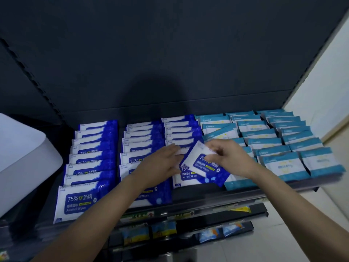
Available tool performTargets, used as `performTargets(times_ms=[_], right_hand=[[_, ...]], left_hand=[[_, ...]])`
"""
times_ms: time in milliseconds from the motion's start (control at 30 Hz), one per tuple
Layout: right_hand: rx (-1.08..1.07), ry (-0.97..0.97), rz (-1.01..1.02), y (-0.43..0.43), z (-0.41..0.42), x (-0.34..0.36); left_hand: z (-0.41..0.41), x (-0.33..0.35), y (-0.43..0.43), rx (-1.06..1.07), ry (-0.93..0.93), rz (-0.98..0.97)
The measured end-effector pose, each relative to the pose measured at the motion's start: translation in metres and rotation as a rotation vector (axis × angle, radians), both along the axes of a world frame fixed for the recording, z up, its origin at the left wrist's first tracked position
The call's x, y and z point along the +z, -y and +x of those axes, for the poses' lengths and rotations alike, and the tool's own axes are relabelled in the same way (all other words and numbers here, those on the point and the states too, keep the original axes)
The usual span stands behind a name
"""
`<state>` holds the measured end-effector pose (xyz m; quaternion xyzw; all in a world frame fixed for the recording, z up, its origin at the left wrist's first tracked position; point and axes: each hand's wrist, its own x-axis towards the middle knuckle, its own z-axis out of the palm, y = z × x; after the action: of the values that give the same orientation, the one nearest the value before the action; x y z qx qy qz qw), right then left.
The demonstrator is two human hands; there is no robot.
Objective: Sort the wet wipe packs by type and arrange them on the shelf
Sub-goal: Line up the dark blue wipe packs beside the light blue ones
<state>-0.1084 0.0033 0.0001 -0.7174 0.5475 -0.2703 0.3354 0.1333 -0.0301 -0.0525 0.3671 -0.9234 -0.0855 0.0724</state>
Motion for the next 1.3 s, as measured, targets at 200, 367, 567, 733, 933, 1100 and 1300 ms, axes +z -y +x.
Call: performTargets(times_ms=[200,367,567,733,933,1100,1300], right_hand=[[0.323,-0.462,0.065,0.003,0.035,-0.022],[0.376,-0.691,0.019,0.004,0.039,-0.028],[0.249,-0.61,-0.006,0.004,0.055,-0.021],[0.243,-0.537,0.005,0.012,0.099,-0.018],[0.276,-0.623,0.032,0.012,0.116,-0.028],[0.223,-0.599,-0.003,0.018,0.117,-0.031],[0.182,-0.588,-0.035,0.048,0.144,-0.028]], left_hand=[[0.022,-0.008,-0.006,0.162,-0.144,-0.041],[0.042,-0.015,-0.02,0.315,-0.214,-0.073],[0.067,-0.012,-0.028,0.734,-0.413,0.098],[0.071,-0.003,-0.021,0.874,-0.665,0.378],[0.071,0.004,-0.031,0.731,-0.708,0.495],[0.078,0.011,-0.018,0.675,-0.707,0.453],[0.075,0.026,0.036,0.673,-0.703,0.477]])
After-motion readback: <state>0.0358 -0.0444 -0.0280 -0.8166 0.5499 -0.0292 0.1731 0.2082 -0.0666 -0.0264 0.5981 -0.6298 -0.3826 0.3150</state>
